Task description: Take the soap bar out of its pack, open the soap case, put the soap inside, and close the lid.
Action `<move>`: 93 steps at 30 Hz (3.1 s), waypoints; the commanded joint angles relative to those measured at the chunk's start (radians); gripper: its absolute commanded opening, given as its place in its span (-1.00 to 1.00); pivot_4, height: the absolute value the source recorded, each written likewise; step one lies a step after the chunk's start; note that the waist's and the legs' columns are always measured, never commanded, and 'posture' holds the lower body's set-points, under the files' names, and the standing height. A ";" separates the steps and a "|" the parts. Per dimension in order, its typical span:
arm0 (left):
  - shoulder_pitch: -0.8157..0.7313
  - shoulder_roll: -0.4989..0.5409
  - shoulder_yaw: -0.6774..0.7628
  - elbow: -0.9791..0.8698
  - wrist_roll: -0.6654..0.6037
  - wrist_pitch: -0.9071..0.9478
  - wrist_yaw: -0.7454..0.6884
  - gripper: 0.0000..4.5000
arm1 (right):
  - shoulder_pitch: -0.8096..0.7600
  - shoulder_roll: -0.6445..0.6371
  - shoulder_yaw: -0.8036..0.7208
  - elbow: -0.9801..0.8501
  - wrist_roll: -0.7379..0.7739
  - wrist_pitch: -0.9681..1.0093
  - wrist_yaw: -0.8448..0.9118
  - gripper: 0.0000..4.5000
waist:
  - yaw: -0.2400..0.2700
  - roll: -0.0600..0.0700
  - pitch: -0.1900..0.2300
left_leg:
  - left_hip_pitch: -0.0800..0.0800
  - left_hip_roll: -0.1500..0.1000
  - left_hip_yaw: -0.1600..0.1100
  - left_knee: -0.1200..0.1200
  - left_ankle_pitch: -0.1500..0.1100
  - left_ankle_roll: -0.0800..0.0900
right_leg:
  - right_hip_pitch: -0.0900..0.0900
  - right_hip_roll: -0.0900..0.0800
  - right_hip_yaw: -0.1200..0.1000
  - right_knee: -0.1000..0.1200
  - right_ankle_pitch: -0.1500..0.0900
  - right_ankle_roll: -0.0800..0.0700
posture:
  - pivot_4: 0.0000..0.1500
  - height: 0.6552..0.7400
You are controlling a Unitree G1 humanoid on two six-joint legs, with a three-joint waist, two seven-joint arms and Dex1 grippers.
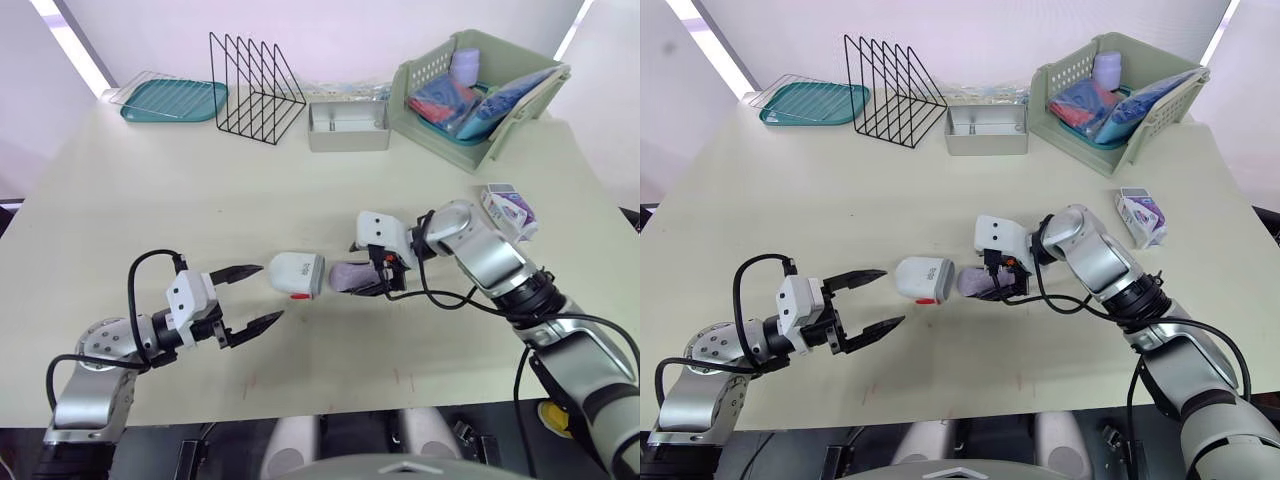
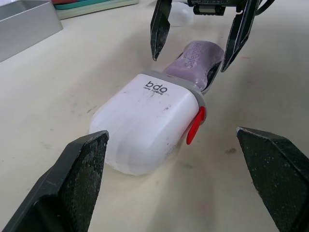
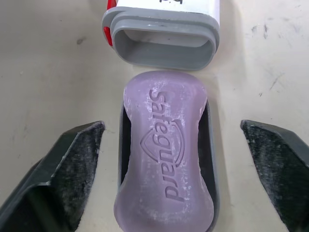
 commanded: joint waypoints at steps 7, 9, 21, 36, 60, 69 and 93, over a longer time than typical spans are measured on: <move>-0.126 0.076 -0.007 0.056 0.021 -0.010 -0.048 1.00 | 0.365 -0.041 -0.452 -0.152 0.384 -0.256 0.075 0.99 | 0.021 0.000 0.000 | -0.001 -0.001 0.002 0.000 0.000 0.000 | 0.002 0.000 -0.002 -0.001 0.000 0.000 | 1.00 1.00; -0.173 0.092 -0.026 0.088 0.029 -0.002 -0.069 1.00 | 0.466 -0.051 -0.494 -0.146 0.413 -0.365 0.127 0.99 | 0.022 0.000 0.000 | 0.000 -0.001 0.003 -0.001 0.000 0.000 | 0.002 0.001 -0.002 -0.001 0.000 0.000 | 1.00 1.00; -0.529 0.163 -0.235 0.340 0.138 -0.016 -0.302 1.00 | 0.751 -0.090 -0.530 0.026 0.374 -0.778 0.240 0.99 | 0.008 -0.001 0.000 | 0.002 -0.001 0.007 0.000 0.000 0.000 | 0.002 0.002 0.001 0.000 0.000 0.001 | 1.00 1.00; -0.741 0.091 -0.388 0.558 0.246 -0.077 -0.444 1.00 | 0.756 -0.102 -0.519 0.062 0.382 -0.803 0.211 0.99 | 0.002 -0.001 0.000 | 0.001 -0.002 0.005 0.001 0.000 0.000 | 0.002 0.002 0.001 0.000 0.000 0.001 | 1.00 1.00; -0.751 0.048 -0.392 0.653 0.297 -0.196 -0.420 1.00 | 0.762 -0.118 -0.500 0.018 0.393 -0.762 0.202 0.99 | 0.003 -0.001 0.000 | 0.000 -0.003 0.004 0.003 0.000 0.000 | 0.003 0.002 0.001 0.001 0.000 0.001 | 1.00 1.00; -0.745 0.048 -0.391 0.657 0.285 -0.199 -0.430 0.54 | 0.757 -0.128 -0.507 0.000 0.407 -0.736 0.198 1.00 | 0.003 -0.001 0.000 | 0.000 -0.003 0.003 0.003 0.000 0.000 | 0.003 0.002 0.001 0.001 0.000 0.001 | 1.00 1.00; -0.616 0.110 -0.320 0.463 0.218 -0.085 -0.395 0.54 | 0.475 -0.177 -0.375 -0.190 0.329 -0.384 0.003 1.00 | 0.001 -0.001 0.000 | 0.000 -0.002 0.003 0.003 0.000 0.000 | 0.001 0.003 0.000 0.003 0.000 0.001 | 1.00 1.00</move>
